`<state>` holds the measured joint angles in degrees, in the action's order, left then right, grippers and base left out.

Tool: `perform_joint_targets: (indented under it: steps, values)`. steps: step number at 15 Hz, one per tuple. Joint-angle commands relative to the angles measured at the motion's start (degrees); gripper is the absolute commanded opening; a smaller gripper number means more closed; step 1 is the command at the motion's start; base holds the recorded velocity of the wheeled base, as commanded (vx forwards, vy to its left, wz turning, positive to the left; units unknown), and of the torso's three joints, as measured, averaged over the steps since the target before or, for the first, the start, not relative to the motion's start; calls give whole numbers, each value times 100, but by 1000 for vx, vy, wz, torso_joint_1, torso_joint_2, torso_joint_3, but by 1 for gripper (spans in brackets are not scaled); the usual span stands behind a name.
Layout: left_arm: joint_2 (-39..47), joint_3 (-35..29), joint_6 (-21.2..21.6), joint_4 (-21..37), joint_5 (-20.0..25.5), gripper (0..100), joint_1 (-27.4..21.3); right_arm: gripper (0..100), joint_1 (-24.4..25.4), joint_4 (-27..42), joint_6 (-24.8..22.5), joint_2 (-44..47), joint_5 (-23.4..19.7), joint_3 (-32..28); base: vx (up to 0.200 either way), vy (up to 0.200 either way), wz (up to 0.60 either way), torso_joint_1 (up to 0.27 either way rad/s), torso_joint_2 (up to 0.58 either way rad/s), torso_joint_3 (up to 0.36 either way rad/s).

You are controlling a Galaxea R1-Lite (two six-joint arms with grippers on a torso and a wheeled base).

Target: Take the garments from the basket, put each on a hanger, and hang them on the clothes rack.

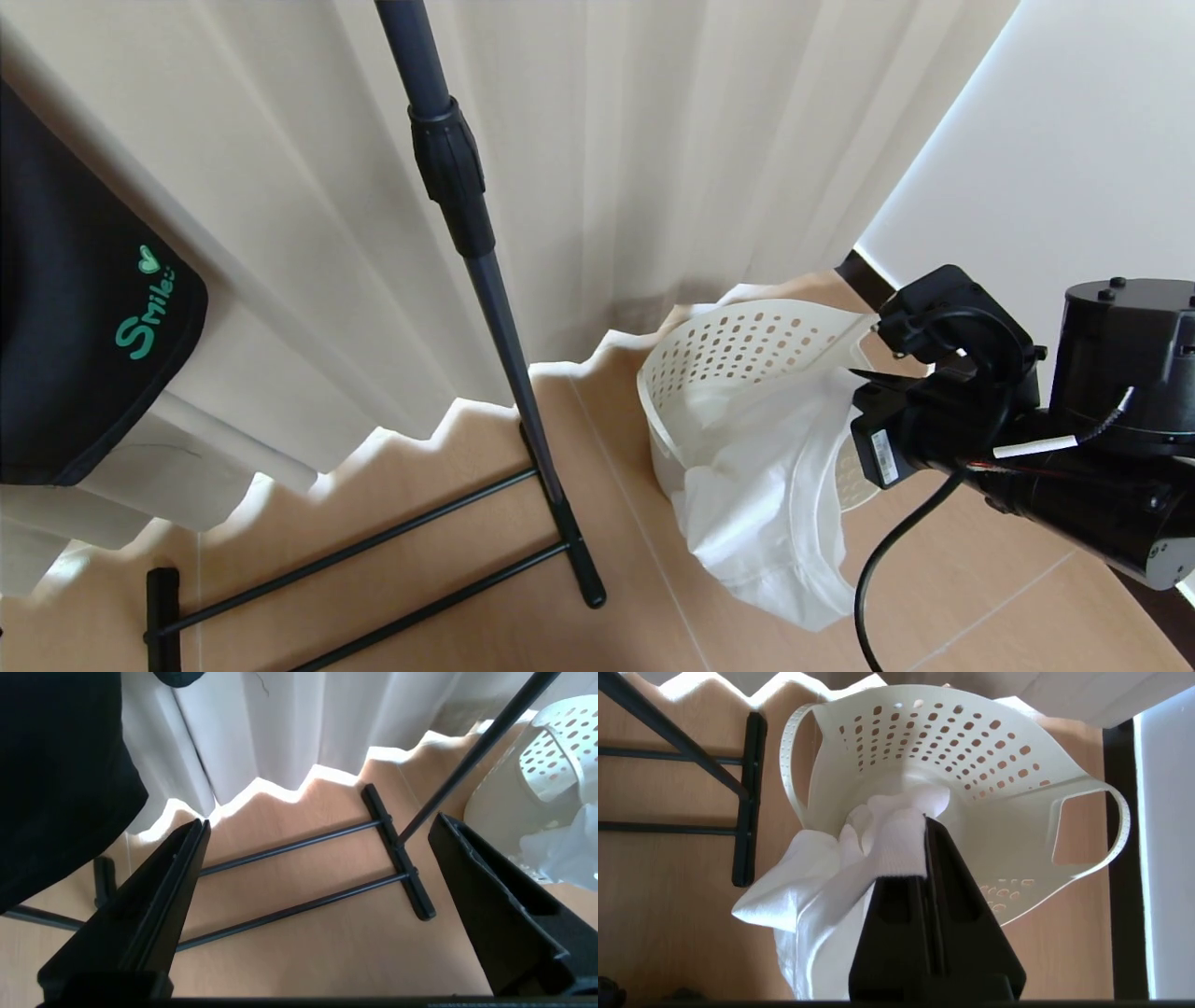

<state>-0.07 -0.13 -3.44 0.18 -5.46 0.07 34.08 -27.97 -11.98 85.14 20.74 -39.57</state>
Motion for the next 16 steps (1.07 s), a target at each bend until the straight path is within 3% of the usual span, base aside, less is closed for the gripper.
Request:
perform_joint_targets:
  steps: [1, 7, 16]
  values:
    - [7, -4, 1, -1, 1, 100, 1, 0, 2, -7, 3, -59, -26, 55, 0, 0, 0, 12, 7, 163]
    - [7, -4, -25, -1, 1, 100, 1, 0, 2, -25, -164, -138, -43, 169, 0, 0, 0, 1, -20, 172]
    - [7, -4, -25, -1, 1, 100, 1, 0, 2, -25, -173, -191, -43, 178, 0, 0, 0, 56, -409, -147]
